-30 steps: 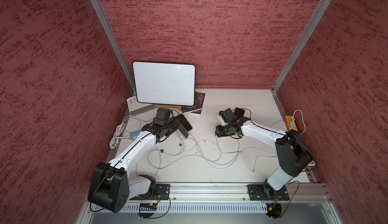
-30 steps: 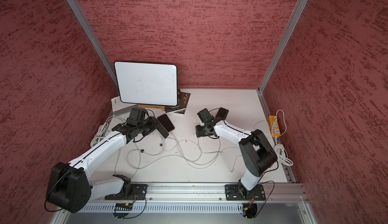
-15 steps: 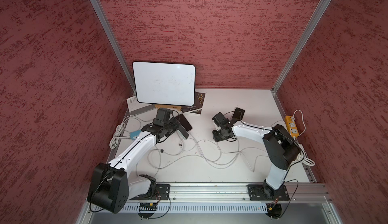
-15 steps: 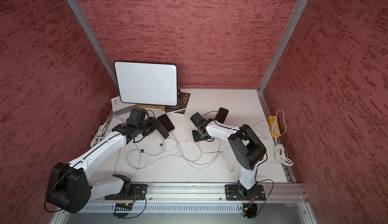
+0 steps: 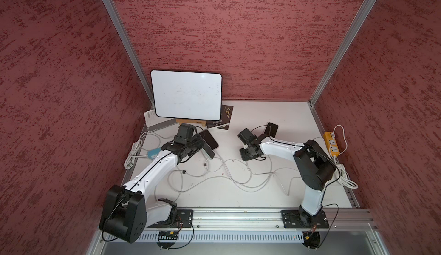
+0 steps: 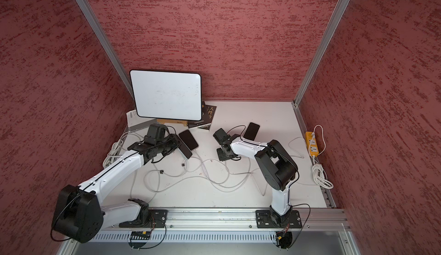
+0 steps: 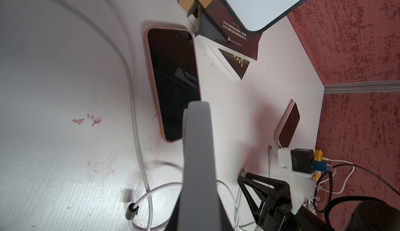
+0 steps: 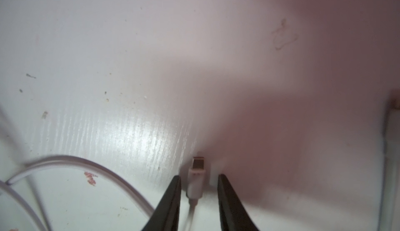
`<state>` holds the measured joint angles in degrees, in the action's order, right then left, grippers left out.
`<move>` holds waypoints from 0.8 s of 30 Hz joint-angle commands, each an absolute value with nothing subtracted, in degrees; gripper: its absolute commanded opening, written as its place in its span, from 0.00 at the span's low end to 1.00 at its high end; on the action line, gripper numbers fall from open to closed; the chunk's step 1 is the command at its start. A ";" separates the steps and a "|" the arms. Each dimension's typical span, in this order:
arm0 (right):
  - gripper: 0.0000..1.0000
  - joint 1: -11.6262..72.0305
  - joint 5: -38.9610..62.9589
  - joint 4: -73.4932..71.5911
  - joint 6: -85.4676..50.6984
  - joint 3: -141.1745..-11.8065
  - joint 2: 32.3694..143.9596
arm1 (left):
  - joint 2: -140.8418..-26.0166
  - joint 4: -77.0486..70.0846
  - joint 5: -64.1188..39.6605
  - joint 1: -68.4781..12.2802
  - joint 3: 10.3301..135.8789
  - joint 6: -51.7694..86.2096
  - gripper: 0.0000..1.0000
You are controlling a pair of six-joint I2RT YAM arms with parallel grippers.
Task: Plug the charging cable into the phone
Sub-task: Pick up the charging cable from the center of the board.
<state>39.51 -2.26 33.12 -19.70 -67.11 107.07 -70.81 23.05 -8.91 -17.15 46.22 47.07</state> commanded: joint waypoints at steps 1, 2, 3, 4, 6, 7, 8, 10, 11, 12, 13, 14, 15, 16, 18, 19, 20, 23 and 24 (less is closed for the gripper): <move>0.31 40.14 -4.83 35.95 -19.89 -67.94 108.58 | -69.70 20.38 -9.71 -16.96 45.89 47.11 0.00; 0.31 40.12 -5.10 36.21 -19.93 -67.94 108.41 | -69.70 20.27 -9.72 -16.96 45.87 47.11 0.00; 0.31 40.26 -5.22 36.41 -19.93 -67.94 108.31 | -69.75 20.24 -9.73 -16.96 45.88 47.18 0.00; 0.31 40.38 -5.28 36.47 -19.81 -67.98 108.21 | -69.82 20.20 -9.76 -16.96 45.83 47.19 0.00; 0.30 40.66 -5.86 37.13 -19.86 -68.19 108.44 | -69.96 19.90 -10.14 -16.96 45.81 47.16 0.00; 0.29 40.81 -6.21 37.48 -19.86 -68.34 108.58 | -69.92 19.84 -10.38 -16.96 45.77 47.19 0.00; 0.28 40.98 -6.50 37.74 -19.93 -68.52 108.75 | -69.96 19.76 -10.44 -16.96 45.79 47.26 0.00; 0.27 41.28 -7.05 37.96 -19.93 -68.67 109.04 | -69.88 19.77 -10.50 -17.05 45.63 47.28 0.00; 0.26 41.36 -7.19 38.15 -19.95 -68.84 109.19 | -69.87 19.85 -10.46 -17.09 45.64 47.29 0.00; 0.25 41.51 -7.35 38.29 -20.02 -69.04 109.47 | -69.83 19.95 -10.43 -17.07 45.65 47.29 0.00; 0.25 41.70 -7.57 38.38 -20.04 -69.20 109.69 | -69.79 20.02 -10.37 -17.02 45.70 47.24 0.00; 0.25 41.81 -7.76 38.51 -20.04 -69.37 109.96 | -69.72 20.06 -10.33 -16.97 45.65 47.20 0.00; 0.24 41.95 -7.92 38.70 -20.08 -69.55 110.19 | -69.84 20.15 -10.30 -16.99 45.65 47.20 0.00; 0.23 42.00 -8.26 38.92 -20.08 -69.71 110.48 | -69.87 20.15 -10.33 -16.98 45.63 47.15 0.00; 0.21 42.17 -8.72 39.31 -20.19 -70.02 110.90 | -69.92 20.21 -10.31 -16.96 45.68 47.11 0.00; 0.20 42.19 -8.85 39.41 -20.28 -70.11 111.05 | -69.96 20.22 -10.30 -16.96 45.68 47.04 0.00; 0.19 42.22 -8.90 39.39 -20.30 -70.13 111.22 | -69.96 20.28 -10.27 -16.96 45.70 47.02 0.00; 0.15 42.28 -9.13 39.63 -20.09 -70.46 111.69 | -69.96 20.26 -10.28 -16.96 45.73 47.02 0.00; 0.12 42.28 -9.40 39.64 -20.14 -70.48 111.77 | -70.03 20.22 -10.37 -16.96 45.76 47.02 0.00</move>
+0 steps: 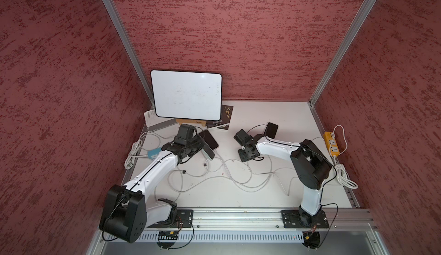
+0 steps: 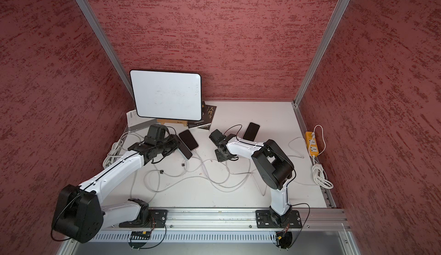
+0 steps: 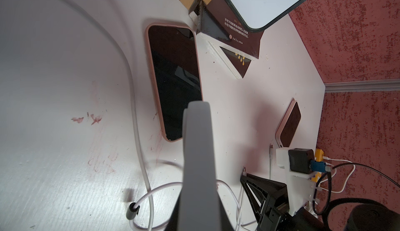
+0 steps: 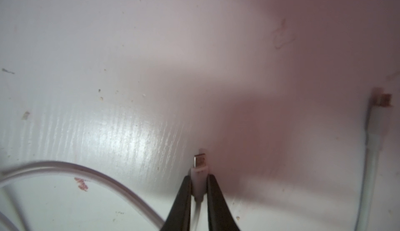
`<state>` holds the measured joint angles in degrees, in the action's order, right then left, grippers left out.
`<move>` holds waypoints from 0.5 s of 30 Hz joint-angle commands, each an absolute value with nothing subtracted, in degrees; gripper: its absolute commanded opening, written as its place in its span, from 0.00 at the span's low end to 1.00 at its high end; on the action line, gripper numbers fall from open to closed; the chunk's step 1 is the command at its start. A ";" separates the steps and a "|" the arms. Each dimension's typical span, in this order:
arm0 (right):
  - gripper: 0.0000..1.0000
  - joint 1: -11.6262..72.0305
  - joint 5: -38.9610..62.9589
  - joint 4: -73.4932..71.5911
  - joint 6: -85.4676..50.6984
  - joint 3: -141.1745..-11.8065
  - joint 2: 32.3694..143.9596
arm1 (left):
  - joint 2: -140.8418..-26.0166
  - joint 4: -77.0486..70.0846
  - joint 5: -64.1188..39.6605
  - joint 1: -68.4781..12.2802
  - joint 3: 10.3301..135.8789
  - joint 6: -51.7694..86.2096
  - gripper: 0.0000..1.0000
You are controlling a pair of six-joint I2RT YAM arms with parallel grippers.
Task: Plug the charging cable into the phone
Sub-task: Pick up the charging cable from the center of the board.
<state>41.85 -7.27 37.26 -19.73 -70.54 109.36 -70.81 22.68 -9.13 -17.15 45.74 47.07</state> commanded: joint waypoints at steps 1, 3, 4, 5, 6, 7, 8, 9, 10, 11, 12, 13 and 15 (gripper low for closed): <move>0.08 42.28 -9.79 39.59 -20.21 -70.49 111.77 | -70.02 20.23 -10.37 -16.93 45.86 47.02 0.00; 0.00 42.26 -9.74 38.85 -20.01 -70.14 111.38 | -70.05 20.23 -10.50 -16.95 45.96 47.02 0.00; 0.00 42.27 -9.45 38.11 -19.89 -69.87 110.94 | -69.99 20.29 -10.54 -16.95 46.04 46.98 0.00; 0.00 42.28 -9.04 37.31 -19.82 -69.49 110.13 | -69.97 20.30 -10.59 -16.96 46.12 46.94 0.00; 0.00 42.28 -7.71 35.92 -19.34 -69.07 108.93 | -69.95 20.45 -10.67 -16.95 46.26 46.87 0.00; 0.00 42.28 -5.33 33.68 -18.48 -68.12 107.40 | -69.96 20.45 -10.83 -16.96 46.36 46.85 0.00; 0.00 42.28 -2.90 31.41 -18.04 -67.14 105.20 | -69.88 20.26 -11.04 -16.96 46.43 46.77 0.00; 0.00 42.28 -0.08 29.00 -17.31 -66.16 102.96 | -69.81 20.10 -11.38 -16.96 46.53 46.72 0.00; 0.00 42.28 3.41 26.42 -16.46 -64.93 100.62 | -69.66 19.86 -11.75 -16.96 46.70 46.57 0.00; 0.00 42.21 6.28 23.90 -16.02 -63.82 98.26 | -69.49 19.41 -12.37 -16.95 46.84 46.33 0.00; 0.00 42.19 8.60 21.81 -15.57 -62.91 96.03 | -69.23 19.15 -12.86 -16.96 47.09 45.99 0.00; 0.00 42.11 11.28 19.78 -14.82 -61.89 93.91 | -68.93 18.93 -13.14 -16.96 47.51 45.59 0.00; 0.00 41.97 13.24 17.22 -14.41 -60.64 90.79 | -68.02 18.89 -13.42 -16.87 48.22 44.79 0.00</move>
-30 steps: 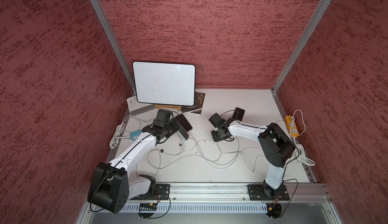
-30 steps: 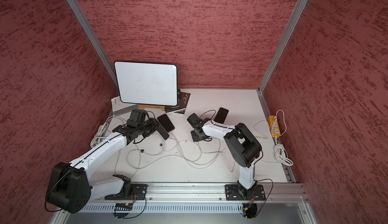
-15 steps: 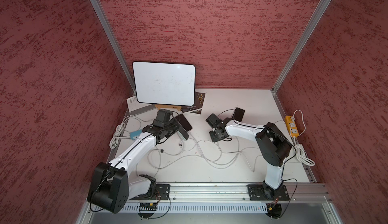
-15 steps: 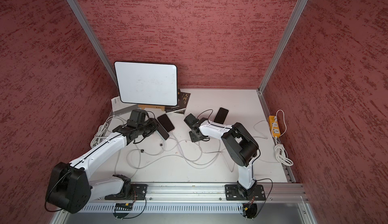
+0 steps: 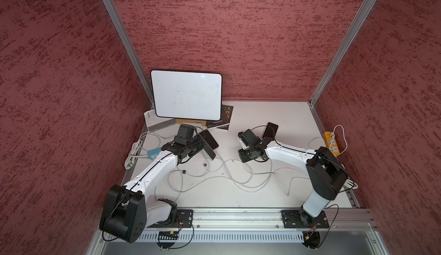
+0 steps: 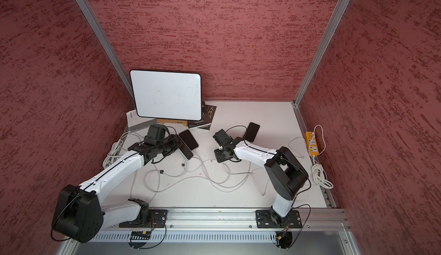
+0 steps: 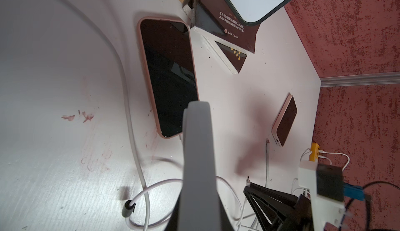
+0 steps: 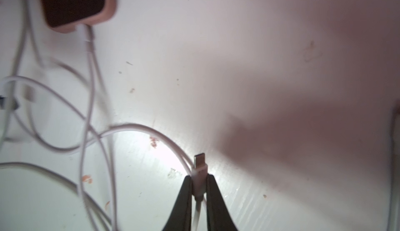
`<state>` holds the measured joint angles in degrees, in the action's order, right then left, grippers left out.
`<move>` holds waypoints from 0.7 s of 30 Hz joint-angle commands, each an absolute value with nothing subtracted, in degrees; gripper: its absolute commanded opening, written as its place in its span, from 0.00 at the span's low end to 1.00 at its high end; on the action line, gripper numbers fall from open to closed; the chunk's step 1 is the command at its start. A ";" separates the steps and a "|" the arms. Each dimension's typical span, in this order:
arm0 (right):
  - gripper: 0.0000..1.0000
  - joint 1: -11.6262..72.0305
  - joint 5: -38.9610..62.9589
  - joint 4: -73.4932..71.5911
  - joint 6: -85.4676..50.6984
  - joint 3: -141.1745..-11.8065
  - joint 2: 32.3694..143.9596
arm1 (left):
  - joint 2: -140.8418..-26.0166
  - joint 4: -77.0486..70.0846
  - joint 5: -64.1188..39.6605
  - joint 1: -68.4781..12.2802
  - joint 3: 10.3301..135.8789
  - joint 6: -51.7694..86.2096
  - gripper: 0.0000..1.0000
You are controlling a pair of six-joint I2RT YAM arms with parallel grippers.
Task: Plug the charging cable into the phone
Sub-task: Pick up the charging cable from the center of the board.
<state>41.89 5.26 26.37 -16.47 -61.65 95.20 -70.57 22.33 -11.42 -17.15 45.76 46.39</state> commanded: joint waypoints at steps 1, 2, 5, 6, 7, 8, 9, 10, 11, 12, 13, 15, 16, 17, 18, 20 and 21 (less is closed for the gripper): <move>0.00 41.70 14.71 16.36 -14.37 -60.39 89.71 | -67.53 18.85 -13.56 -16.79 48.69 44.30 0.00; 0.00 41.40 16.65 15.09 -14.14 -59.88 88.94 | -67.05 18.63 -13.87 -16.79 49.06 43.89 0.00; 0.00 41.22 22.20 8.80 -13.52 -56.11 85.40 | -65.34 17.60 -15.25 -16.70 49.98 42.23 0.00; 0.00 41.22 24.13 6.36 -13.19 -54.62 84.10 | -64.69 16.80 -16.31 -16.66 50.08 41.47 0.00; 0.00 41.22 25.90 3.94 -12.87 -53.06 82.96 | -64.09 15.84 -17.44 -16.55 50.14 40.74 0.00; 0.00 41.22 27.84 1.50 -12.41 -51.24 81.22 | -63.30 14.92 -18.32 -16.58 50.15 40.22 0.00; 0.00 41.22 29.64 -0.93 -11.65 -49.54 79.92 | -62.49 13.90 -19.29 -16.52 49.98 39.73 0.00; 0.00 41.22 30.88 -3.63 -10.71 -47.27 78.45 | -61.27 12.46 -20.39 -16.50 49.79 39.42 0.00; 0.00 41.22 31.18 -4.98 -9.93 -45.87 77.44 | -60.43 11.73 -20.99 -16.44 49.72 39.18 0.00; 0.00 41.22 31.28 -6.01 -9.33 -44.81 76.52 | -59.72 11.33 -21.35 -16.39 49.69 39.23 0.00; 0.00 41.22 31.36 -6.96 -8.82 -43.68 75.61 | -59.12 11.04 -21.50 -16.35 49.66 39.42 0.00; 0.00 41.26 32.14 -9.25 -7.86 -41.63 74.06 | -58.85 10.48 -22.56 -16.37 49.62 40.15 0.00; 0.00 41.41 32.86 -10.00 -7.42 -41.01 73.35 | -59.02 9.86 -23.36 -16.43 49.39 40.78 0.00; 0.00 41.70 33.09 -10.36 -6.83 -40.66 72.88 | -59.19 9.01 -24.23 -16.51 48.92 41.47 0.00; 0.00 42.01 33.09 -10.47 -6.39 -40.42 72.48 | -59.38 7.73 -24.97 -16.47 48.35 42.44 0.00; 0.00 42.67 33.03 -10.70 -5.55 -40.17 71.96 | -59.34 4.89 -26.27 -16.59 46.81 43.75 0.00; 0.00 42.90 33.05 -10.79 -5.40 -40.05 71.86 | -59.23 3.39 -26.79 -16.67 46.09 44.18 0.00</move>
